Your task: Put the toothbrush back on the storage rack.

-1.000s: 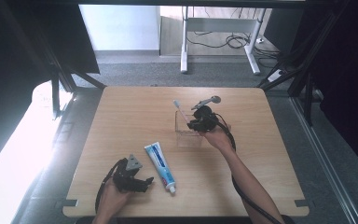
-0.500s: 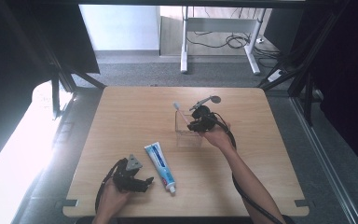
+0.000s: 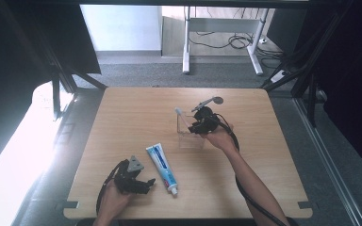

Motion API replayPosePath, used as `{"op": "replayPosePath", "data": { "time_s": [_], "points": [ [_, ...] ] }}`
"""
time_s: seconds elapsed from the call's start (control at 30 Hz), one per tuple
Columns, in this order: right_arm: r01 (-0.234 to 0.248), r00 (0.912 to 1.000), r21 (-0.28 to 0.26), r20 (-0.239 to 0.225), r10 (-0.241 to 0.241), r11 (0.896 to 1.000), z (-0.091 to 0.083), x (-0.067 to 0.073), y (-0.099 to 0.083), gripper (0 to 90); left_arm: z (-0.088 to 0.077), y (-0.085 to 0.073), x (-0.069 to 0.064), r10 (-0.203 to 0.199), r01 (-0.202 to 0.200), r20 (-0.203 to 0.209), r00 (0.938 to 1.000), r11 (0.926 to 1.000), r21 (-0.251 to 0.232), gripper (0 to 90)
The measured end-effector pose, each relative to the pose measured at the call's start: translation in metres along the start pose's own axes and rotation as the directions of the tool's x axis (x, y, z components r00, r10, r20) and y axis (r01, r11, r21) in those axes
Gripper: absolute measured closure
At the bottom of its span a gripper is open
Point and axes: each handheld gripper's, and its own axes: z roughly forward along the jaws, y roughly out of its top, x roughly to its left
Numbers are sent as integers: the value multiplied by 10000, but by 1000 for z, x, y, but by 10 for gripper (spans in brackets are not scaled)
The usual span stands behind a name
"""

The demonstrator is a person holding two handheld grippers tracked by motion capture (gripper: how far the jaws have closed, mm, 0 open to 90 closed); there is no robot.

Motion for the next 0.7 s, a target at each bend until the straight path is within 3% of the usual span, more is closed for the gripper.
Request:
{"op": "replayPosePath", "data": {
  "time_s": [0.7],
  "points": [
    [340, 9994, -820, -87, -348, 9961, -24, 9, 4, 384, 0, 1, -1, 13, -13, -23, 10000, 10000, -1, 131]
  ]
}}
